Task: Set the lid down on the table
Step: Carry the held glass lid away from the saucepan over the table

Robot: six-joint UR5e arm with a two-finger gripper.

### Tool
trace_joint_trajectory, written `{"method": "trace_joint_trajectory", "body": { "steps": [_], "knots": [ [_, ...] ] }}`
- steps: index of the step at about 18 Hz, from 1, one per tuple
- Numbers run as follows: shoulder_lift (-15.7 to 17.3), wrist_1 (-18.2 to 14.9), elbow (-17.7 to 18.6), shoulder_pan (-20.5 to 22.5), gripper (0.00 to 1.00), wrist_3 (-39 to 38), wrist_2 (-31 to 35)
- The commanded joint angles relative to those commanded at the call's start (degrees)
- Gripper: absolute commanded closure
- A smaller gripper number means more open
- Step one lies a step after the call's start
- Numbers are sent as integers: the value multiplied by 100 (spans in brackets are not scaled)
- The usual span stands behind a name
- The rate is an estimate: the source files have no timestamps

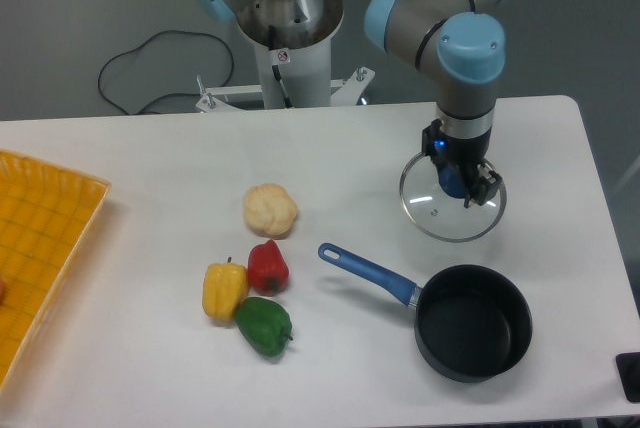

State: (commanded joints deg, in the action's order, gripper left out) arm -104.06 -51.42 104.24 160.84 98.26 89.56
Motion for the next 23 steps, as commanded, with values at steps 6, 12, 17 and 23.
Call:
{"method": "trace_joint_trajectory", "body": {
  "steps": [6,12,17,23],
  "knots": [
    [17,0,-27,158,43,-9,-53],
    [9,9,-35,237,43,-18,-53],
    [9,9,-44,282,43,-44,-53],
    [298,-105,44,247,44,-70,-27]
  ]
}}
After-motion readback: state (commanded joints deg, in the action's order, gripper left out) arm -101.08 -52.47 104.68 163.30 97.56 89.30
